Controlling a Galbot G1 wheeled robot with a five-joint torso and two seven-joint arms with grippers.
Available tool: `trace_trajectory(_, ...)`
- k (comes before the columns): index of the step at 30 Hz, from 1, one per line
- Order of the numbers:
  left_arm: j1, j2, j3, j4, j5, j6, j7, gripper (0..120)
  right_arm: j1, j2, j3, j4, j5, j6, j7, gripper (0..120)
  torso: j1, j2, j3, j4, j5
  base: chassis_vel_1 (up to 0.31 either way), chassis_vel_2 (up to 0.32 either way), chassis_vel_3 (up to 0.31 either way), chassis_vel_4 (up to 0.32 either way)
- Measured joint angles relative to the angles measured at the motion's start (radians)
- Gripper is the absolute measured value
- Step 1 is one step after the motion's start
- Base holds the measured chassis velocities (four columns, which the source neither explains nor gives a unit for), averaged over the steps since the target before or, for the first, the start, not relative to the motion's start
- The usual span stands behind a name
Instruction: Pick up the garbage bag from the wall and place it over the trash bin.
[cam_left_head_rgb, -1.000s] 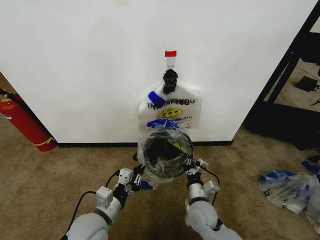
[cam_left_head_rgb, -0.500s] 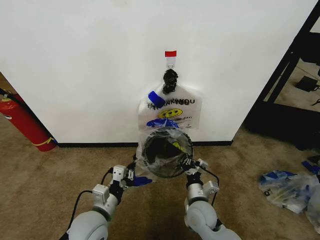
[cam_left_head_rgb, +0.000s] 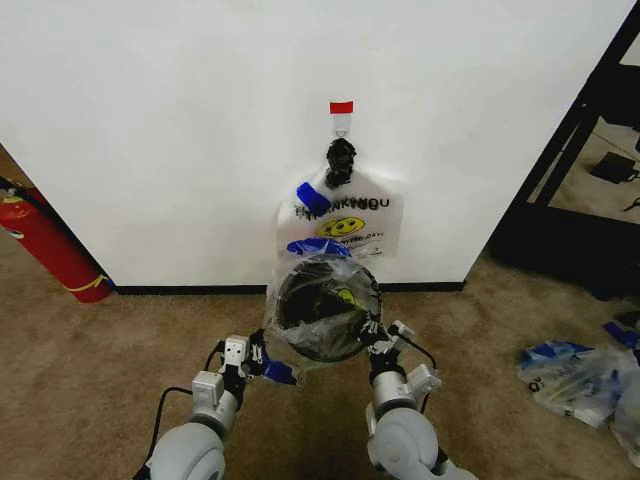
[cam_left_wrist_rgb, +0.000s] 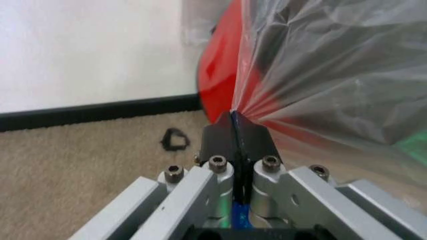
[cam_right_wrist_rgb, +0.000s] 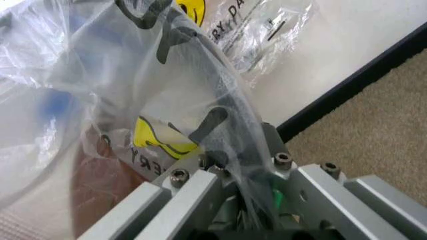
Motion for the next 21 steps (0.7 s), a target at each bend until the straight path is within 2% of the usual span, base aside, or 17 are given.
trace_trajectory(3, 0.008, 0.005, -0.003, -0.001, 0.009, -0.058, 0.096, 0, 0.005, 0.004, 0.002, -0.003, 0.007, 0.007, -0.001, 0, 0.0, 0.0, 0.0, 0.0, 0.0, 0.0, 0.0, 0.0, 0.0)
trace_trajectory(6, 0.011, 0.007, -0.012, 0.03, 0.044, -0.164, 0.232, 0, 0.016, 0.014, 0.006, -0.012, 0.028, 0.017, -0.004, 0, 0.0, 0.0, 0.0, 0.0001, 0.0001, 0.0, 0.0, 0.0, 0.0)
trace_trajectory(8, 0.01, 0.006, -0.012, 0.038, 0.05, -0.182, 0.249, 0, 0.018, 0.016, 0.007, -0.012, 0.032, 0.019, -0.006, 0, 0.0, 0.0, 0.0, 0.0, 0.0, 0.0, 0.0, 0.0, 0.0)
trace_trajectory(10, -0.006, -0.006, -0.01, 0.077, 0.071, -0.248, 0.295, 0, 0.022, 0.023, 0.007, -0.012, 0.056, 0.024, -0.015, 0, 0.0, 0.0, 0.0, 0.0001, 0.0001, 0.0, 0.0, 0.0, 0.0)
trace_trajectory(14, -0.047, -0.03, -0.007, 0.135, 0.118, -0.284, 0.287, 0, 0.022, 0.026, 0.0, 0.007, 0.085, 0.019, -0.015, 0, 0.0, 0.0, 0.0, -0.0003, -0.0003, 0.0, 0.0, 0.0, 0.0)
trace_trajectory(21, -0.062, -0.025, -0.014, 0.151, 0.175, -0.258, 0.231, 0, 0.022, 0.022, -0.004, 0.012, 0.087, 0.016, -0.021, 0, 0.0, 0.0, 0.0, 0.0, 0.0, 0.0, 0.0, 0.0, 0.0)
